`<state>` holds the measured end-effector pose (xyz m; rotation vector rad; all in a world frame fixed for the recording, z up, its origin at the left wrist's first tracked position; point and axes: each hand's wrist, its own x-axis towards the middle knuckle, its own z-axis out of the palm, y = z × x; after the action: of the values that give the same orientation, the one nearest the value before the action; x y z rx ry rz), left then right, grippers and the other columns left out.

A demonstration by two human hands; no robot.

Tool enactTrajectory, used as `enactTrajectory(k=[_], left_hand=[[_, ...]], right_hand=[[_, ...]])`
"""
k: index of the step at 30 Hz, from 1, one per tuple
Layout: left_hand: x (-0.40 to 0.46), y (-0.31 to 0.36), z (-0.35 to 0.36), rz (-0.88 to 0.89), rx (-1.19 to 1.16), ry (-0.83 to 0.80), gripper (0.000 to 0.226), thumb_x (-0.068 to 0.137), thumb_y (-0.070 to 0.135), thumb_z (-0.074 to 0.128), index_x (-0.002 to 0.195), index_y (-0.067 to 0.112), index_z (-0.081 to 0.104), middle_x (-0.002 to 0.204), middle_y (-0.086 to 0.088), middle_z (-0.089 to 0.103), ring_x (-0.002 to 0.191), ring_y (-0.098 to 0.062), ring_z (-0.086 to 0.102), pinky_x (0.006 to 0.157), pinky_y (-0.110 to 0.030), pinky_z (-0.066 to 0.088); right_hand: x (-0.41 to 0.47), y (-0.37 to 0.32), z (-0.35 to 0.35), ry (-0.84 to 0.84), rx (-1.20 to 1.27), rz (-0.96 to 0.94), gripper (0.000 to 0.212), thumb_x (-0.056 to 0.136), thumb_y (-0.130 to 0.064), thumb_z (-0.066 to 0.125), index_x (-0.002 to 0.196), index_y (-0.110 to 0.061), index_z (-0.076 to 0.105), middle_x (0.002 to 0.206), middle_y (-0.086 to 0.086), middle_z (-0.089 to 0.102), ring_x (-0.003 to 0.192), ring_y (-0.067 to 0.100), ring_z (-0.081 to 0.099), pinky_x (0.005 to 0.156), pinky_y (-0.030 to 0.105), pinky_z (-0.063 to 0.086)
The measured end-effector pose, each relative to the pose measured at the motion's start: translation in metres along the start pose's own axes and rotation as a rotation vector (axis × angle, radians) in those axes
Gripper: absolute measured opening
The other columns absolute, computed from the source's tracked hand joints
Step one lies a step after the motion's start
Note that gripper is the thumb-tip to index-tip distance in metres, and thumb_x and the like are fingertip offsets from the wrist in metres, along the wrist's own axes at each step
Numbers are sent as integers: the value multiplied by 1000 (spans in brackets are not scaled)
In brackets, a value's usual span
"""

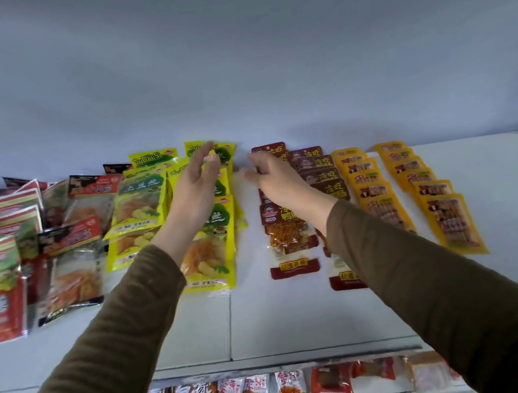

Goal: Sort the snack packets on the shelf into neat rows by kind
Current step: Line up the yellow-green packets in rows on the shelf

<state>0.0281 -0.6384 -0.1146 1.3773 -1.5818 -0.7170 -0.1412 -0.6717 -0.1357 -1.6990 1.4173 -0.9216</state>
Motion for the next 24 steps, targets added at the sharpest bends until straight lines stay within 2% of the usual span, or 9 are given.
enactTrajectory(k=[3, 5, 9, 11, 14, 16, 18, 22, 24], left_hand=[[1, -29, -41, 106, 370, -11, 54, 108, 35, 47, 158, 17, 36, 162, -7, 39, 149, -23, 34, 114, -33, 30], [-2, -47, -57, 143, 657, -120, 71, 105, 46, 49, 163, 15, 23, 169, -12, 21, 157, -30, 14, 126, -43, 15], [-11, -72, -63, 186, 983, -348, 100, 90, 80, 40, 164, 30, -4, 172, -12, -1, 158, -30, -9, 127, -50, -3], [-14, -76, -61, 182, 1012, -397, 102, 86, 86, 34, 164, 33, -6, 172, -14, 3, 159, -30, -6, 127, -51, -3], [-17, -79, -59, 201, 1032, -398, 102, 85, 88, 30, 164, 31, 2, 166, -16, 26, 156, -33, 17, 126, -55, 1], [-20, -80, -59, 227, 1042, -405, 100, 87, 86, 28, 164, 28, 4, 163, -15, 32, 152, -34, 27, 126, -56, 2], [-22, -81, -58, 237, 1054, -406, 100, 88, 85, 28, 164, 27, 3, 162, -14, 34, 151, -34, 29, 126, -57, 0], [-22, -80, -57, 264, 1059, -409, 98, 89, 84, 31, 164, 30, -1, 168, -12, 23, 155, -32, 20, 125, -58, -2], [-22, -81, -55, 274, 1042, -413, 97, 89, 84, 32, 163, 33, -3, 170, -12, 16, 157, -32, 15, 125, -59, -3]], right_hand=[[8, -13, 28, -11, 175, 169, 78, 94, -48, 65, 155, -13, 31, 160, 6, 36, 145, 22, 37, 109, 33, 34], [13, -17, 43, -1, 230, 257, 88, 90, -52, 69, 157, -12, 26, 160, 5, 35, 144, 23, 37, 101, 30, 32], [18, -18, 66, 44, 356, 378, 90, 88, -50, 73, 156, -12, 26, 161, 5, 31, 145, 24, 35, 101, 34, 30], [20, -20, 74, 90, 376, 400, 87, 90, -50, 70, 155, -13, 28, 161, 6, 32, 145, 25, 35, 107, 38, 30], [26, -29, 79, 125, 449, 436, 83, 93, -59, 60, 156, -13, 31, 163, 6, 31, 147, 25, 32, 116, 41, 28], [30, -35, 80, 128, 461, 487, 88, 91, -70, 53, 158, -19, 29, 165, 4, 27, 150, 26, 26, 118, 46, 24], [35, -39, 79, 126, 435, 520, 91, 88, -77, 49, 158, -24, 27, 166, 2, 23, 152, 26, 21, 118, 50, 21], [42, -43, 78, 45, 388, 515, 84, 86, -75, 55, 155, -31, 35, 164, 2, 28, 151, 24, 24, 107, 51, 31], [49, -41, 78, 31, 362, 513, 81, 89, -67, 60, 155, -26, 36, 164, 5, 29, 151, 25, 25, 115, 53, 24]])
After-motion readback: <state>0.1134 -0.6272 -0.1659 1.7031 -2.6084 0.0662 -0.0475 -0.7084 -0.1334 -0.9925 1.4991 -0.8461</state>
